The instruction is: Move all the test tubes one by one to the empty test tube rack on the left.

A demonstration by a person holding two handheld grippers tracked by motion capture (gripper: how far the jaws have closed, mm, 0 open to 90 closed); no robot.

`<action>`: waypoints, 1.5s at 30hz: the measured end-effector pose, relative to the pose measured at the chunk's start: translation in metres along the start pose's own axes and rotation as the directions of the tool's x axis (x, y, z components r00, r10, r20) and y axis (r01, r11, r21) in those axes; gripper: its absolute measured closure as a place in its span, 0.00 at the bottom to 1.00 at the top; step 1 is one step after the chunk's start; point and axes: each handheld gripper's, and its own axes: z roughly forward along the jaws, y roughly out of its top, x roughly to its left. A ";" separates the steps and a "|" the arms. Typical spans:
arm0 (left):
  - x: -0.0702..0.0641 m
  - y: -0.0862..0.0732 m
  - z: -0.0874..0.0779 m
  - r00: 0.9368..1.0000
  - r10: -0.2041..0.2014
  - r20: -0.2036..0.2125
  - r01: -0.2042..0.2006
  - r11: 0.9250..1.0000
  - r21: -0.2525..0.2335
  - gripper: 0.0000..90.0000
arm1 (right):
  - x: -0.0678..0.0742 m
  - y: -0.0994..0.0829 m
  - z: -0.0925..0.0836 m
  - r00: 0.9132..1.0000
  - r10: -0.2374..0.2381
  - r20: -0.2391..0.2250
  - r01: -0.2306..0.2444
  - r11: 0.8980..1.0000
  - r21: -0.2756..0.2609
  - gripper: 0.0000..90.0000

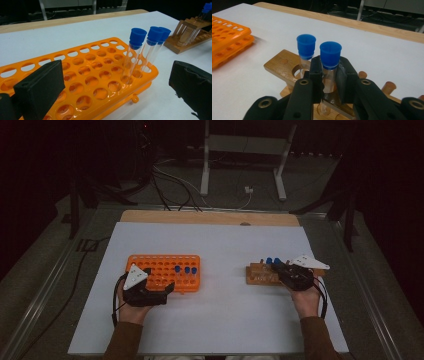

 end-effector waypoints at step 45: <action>-0.003 0.001 0.001 1.000 0.007 0.006 -0.007 1.000 0.002 0.01 | 0.026 0.053 -0.049 0.996 -0.070 -0.055 0.063 0.991 -0.118 0.86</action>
